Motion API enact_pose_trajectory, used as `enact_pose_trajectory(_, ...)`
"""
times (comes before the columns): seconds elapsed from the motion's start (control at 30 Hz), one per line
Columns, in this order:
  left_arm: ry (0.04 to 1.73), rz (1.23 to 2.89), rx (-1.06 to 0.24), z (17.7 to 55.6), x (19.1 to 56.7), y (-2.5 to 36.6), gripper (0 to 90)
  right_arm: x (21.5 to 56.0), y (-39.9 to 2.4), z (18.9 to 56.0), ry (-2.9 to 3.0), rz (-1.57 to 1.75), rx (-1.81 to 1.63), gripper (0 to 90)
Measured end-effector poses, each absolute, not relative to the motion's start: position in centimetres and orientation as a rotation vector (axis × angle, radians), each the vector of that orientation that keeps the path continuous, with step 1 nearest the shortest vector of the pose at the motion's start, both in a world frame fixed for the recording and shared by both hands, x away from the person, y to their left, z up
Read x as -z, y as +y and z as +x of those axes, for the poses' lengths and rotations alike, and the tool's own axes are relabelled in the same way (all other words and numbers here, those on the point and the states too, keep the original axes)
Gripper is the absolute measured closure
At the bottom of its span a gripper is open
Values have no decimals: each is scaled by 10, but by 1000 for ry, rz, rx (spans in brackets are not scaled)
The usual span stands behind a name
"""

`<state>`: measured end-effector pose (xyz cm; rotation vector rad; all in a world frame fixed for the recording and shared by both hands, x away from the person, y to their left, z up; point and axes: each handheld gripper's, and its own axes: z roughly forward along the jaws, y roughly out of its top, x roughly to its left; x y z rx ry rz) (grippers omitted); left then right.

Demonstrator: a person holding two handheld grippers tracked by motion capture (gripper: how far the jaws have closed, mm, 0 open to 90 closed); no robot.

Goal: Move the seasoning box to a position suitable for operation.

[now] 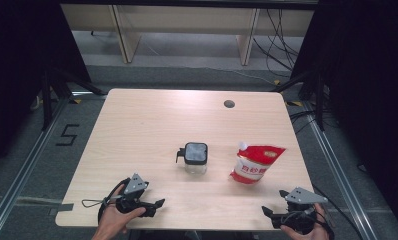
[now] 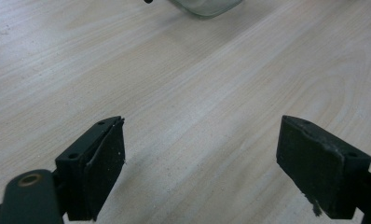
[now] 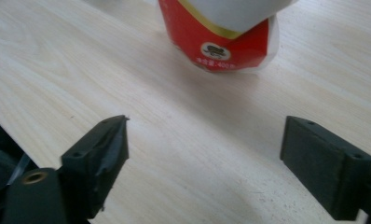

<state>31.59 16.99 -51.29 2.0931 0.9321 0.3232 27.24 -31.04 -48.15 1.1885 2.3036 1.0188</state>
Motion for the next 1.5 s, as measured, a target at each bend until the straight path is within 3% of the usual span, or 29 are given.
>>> enact_pose_trajectory(0.6,985,2019,-417,335,510,175,149,484,-309,275,2340,1122,-1038,214)
enact_pose_trajectory(0.83,970,1953,-421,352,500,166,202,482,-308,272,2313,1142,-1058,240)
enact_pose_trajectory(1.13,910,2005,-450,375,505,144,236,481,-310,275,2298,1098,-1072,242)
enact_pose_trajectory(1.17,891,2018,-441,378,504,142,252,481,-308,272,2295,1142,-1079,242)
enact_pose_trajectory(1.2,879,1989,-433,381,504,137,332,481,-309,273,2297,1125,-1078,241)
enact_pose_trajectory(1.27,846,1993,-433,387,503,131,333,481,-309,273,2300,1118,-1074,241)
enact_pose_trajectory(1.5,818,2008,-482,409,503,122,474,481,-309,274,2301,1100,-1075,243)
